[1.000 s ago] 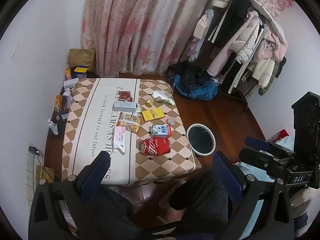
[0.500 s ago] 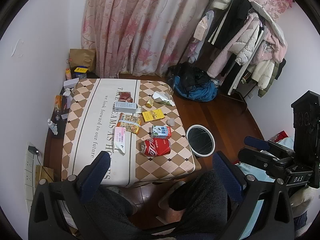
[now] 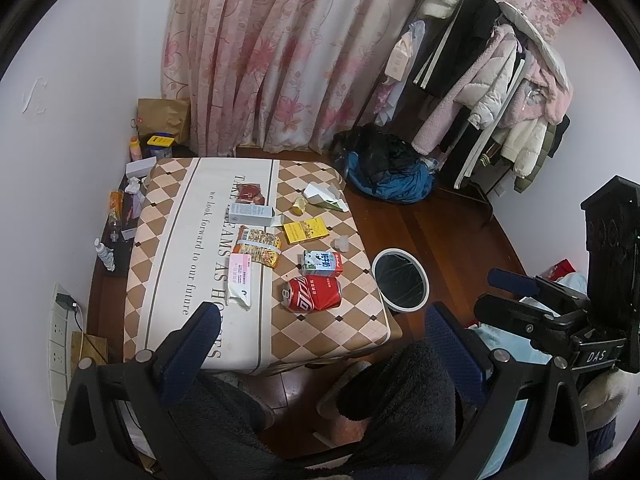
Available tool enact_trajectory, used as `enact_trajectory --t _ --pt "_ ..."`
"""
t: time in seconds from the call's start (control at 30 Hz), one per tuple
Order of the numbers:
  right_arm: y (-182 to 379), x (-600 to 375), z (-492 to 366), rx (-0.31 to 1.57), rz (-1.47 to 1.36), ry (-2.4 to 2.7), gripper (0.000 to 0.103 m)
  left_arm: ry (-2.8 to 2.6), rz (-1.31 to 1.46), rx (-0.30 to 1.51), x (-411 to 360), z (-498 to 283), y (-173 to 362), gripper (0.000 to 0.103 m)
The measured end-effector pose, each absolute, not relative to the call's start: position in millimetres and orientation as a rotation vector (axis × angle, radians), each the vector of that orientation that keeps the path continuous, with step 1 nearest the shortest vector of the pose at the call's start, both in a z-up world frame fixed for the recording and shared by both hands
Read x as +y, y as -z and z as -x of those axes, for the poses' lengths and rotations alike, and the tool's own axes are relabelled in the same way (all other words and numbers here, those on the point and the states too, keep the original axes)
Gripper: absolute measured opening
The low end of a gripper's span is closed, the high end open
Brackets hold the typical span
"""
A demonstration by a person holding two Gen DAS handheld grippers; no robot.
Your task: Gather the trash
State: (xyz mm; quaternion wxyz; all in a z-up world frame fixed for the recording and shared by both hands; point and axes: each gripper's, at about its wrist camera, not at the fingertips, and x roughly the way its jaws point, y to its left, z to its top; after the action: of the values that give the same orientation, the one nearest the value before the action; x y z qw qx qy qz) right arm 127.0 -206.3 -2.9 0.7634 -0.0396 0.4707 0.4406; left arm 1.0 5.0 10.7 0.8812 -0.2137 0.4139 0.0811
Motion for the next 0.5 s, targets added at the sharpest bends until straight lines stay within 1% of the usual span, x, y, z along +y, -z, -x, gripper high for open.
enact_trajectory --t 0.5 --pt "1.6 -203.8 -127.7 1.02 0.091 -0.957 0.103 -0.169 0.444 0.858 4.2 -0.1 -10.1 0.103"
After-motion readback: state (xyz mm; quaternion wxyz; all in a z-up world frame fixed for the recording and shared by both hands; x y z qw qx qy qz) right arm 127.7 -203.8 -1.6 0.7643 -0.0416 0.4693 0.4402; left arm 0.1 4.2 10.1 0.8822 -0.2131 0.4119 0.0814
